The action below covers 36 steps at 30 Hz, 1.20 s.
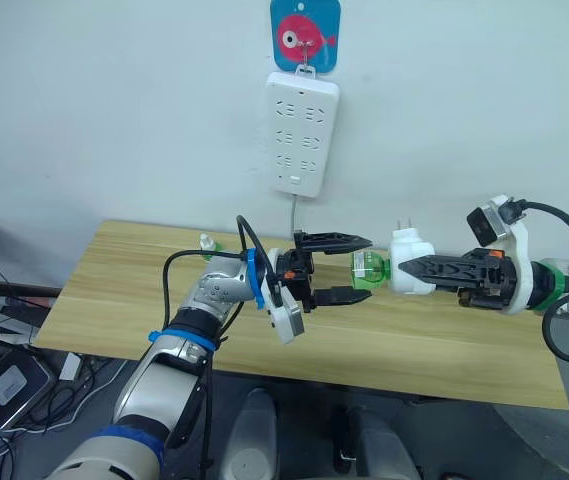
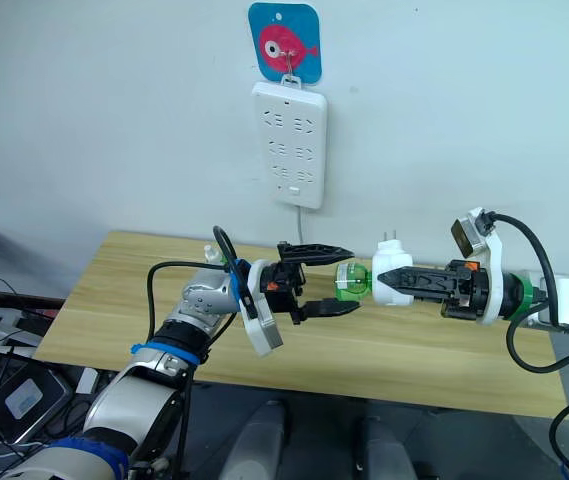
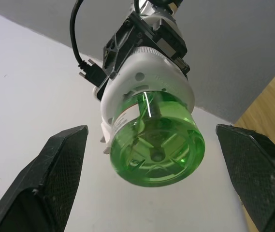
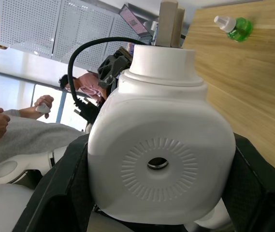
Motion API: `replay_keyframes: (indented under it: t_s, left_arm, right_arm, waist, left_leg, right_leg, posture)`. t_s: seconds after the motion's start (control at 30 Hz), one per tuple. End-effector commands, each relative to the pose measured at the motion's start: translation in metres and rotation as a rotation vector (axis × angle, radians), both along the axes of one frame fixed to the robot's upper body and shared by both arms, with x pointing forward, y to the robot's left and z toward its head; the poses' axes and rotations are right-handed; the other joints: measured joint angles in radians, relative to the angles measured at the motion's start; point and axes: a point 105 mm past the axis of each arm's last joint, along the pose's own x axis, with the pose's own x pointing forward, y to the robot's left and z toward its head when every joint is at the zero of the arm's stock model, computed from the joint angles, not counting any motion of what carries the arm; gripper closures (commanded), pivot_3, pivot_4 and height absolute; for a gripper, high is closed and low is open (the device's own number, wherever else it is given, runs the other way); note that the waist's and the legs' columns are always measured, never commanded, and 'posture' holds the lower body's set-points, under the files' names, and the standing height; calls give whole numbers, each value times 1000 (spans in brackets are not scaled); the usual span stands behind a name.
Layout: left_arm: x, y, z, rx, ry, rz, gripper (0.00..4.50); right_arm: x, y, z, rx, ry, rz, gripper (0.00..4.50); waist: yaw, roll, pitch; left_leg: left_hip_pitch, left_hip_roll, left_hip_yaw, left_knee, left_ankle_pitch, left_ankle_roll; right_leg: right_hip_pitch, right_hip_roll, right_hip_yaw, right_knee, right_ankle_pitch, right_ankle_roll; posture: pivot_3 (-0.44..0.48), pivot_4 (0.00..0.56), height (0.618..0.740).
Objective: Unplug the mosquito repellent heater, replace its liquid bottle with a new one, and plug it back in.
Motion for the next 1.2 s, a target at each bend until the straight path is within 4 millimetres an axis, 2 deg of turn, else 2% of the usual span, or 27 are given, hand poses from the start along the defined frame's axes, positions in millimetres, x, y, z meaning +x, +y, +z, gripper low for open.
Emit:
replay_keyframes:
  t_s: [0.03, 0.17, 0.3, 0.43, 0.47, 0.63, 0.7, 0.8, 0.87, 1.07, 1.2]
  left_arm:
    - [-2, -4, 8, -34, -38, -21, 19]
    - [-3, -5, 9, -38, -48, -26, 19]
    - [-5, -6, 10, -42, -55, -39, 848]
    - [-5, -6, 10, -40, -56, -48, 2138]
    - [-6, -6, 10, -41, -58, -53, 2245]
    - [-9, -7, 11, -45, -56, -72, 2242]
    - [-10, -10, 8, -42, 6, -86, 2242]
    - [-7, -17, 7, -25, 360, -95, 2242]
    - [-15, -17, 7, 36, 575, -170, 2242]
    - [-10, -12, 30, 54, 1413, -326, 2242]
    - [-7, -2, 37, 114, 1951, -475, 2242]
  right_arm:
    - [-6, 6, 12, 33, -44, 47, 1464]
    - [-5, 8, 11, 34, -50, 43, 1464]
    - [-6, 10, 11, 37, -52, 47, 1464]
    - [-6, 10, 11, 36, -57, 47, 1464]
    - [-6, 10, 11, 36, -57, 47, 1464]
    - [-7, 10, 10, 28, -54, 44, 1464]
    - [-8, 9, 9, 25, -51, 43, 1464]
    - [-10, 6, 7, 2, -42, 43, 1464]
    - [-13, 4, 5, -19, -34, 46, 1464]
    - [-17, 1, -1, -42, -10, 44, 1464]
    - [-18, 1, -3, -51, -7, 43, 1464]
  waist:
    - [0, 0, 0]
    - [0, 0, 0]
    - [-1, 0, 0]
    - [-1, 0, 0]
    - [-1, 0, 0]
    - [-1, 0, 0]
    - [-1, 0, 0]
    - [-8, 0, 0]
    - [-15, 0, 0]
    - [-44, 0, 0]
    - [-70, 0, 0]
  left_leg:
    - [0, 0, 0, 0, 0, 0]
    - [0, 0, 0, 0, 0, 0]
    - [0, 0, 0, 0, 0, 0]
    - [1, 0, 0, 0, 0, 0]
    - [1, 0, 0, 0, 0, 0]
    - [1, 0, 0, 1, 0, 0]
    - [1, 0, 0, 1, 0, 0]
    - [1, 0, 0, 1, 0, 0]
    - [1, 0, 0, 1, 0, 0]
    - [1, 0, -7, 3, 0, 0]
    - [1, 0, -9, 6, 0, 1]
  right_leg:
    - [0, 0, 0, 0, 0, 0]
    - [0, 0, 0, 1, 0, 0]
    - [0, 0, 0, 1, 0, 0]
    - [0, 0, 0, 1, 0, 0]
    - [0, 0, 0, 1, 0, 0]
    - [0, 0, 0, 2, 0, 0]
    - [0, 0, 0, 2, 0, 0]
    - [0, 0, 0, 4, 0, 0]
    - [0, 0, 0, 4, 0, 0]
    - [1, 1, -5, 6, -1, 0]
    - [3, 1, -6, 6, -1, 0]
  posture:
    - [251, 237, 740]
    - [248, 236, 740]
    - [245, 236, 740]
    - [241, 234, 740]
    - [241, 234, 740]
    - [240, 232, 740]
    - [240, 232, 740]
    - [244, 235, 740]
    - [251, 236, 740]
    - [252, 240, 740]
    - [252, 240, 740]
